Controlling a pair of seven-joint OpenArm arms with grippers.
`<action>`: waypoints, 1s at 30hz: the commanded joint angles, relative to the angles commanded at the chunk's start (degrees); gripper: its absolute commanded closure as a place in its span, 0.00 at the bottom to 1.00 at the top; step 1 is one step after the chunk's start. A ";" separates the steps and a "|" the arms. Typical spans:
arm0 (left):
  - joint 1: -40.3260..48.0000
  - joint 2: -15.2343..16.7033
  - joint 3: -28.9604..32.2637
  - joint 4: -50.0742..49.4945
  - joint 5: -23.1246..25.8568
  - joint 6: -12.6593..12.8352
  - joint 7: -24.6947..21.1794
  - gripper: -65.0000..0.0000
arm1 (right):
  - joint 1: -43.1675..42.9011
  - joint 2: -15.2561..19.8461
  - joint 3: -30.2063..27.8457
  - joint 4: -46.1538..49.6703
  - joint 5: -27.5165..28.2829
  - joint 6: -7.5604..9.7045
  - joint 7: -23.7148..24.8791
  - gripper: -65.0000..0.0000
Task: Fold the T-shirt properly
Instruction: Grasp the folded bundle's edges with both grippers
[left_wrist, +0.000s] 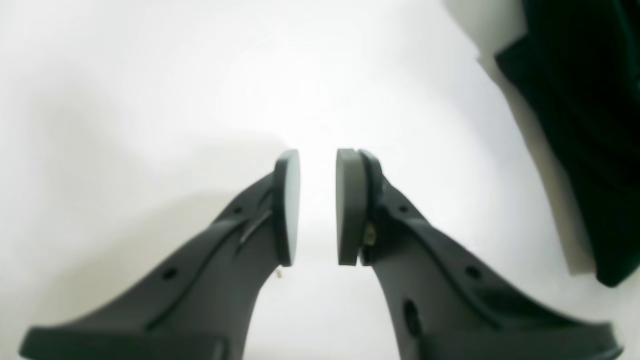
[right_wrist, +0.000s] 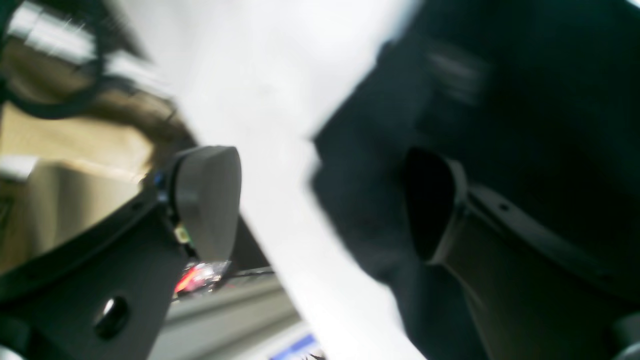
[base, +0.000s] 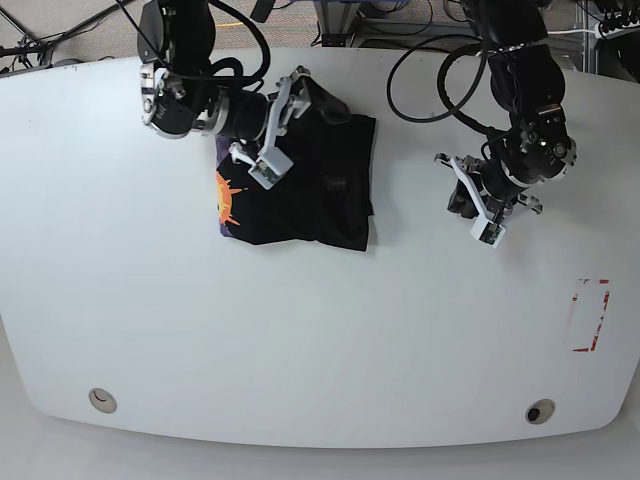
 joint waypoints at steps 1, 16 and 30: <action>0.00 -0.09 0.00 0.70 0.00 0.00 0.00 0.82 | 0.26 -0.18 0.00 0.00 -1.76 0.00 0.00 0.26; 0.00 -0.44 13.80 4.57 0.44 0.00 0.09 0.82 | 5.27 7.65 12.66 -0.18 0.18 0.09 0.00 0.42; 2.29 2.81 30.15 3.60 5.45 0.00 -0.09 0.82 | 18.46 12.92 14.51 -15.91 0.00 1.01 0.18 0.79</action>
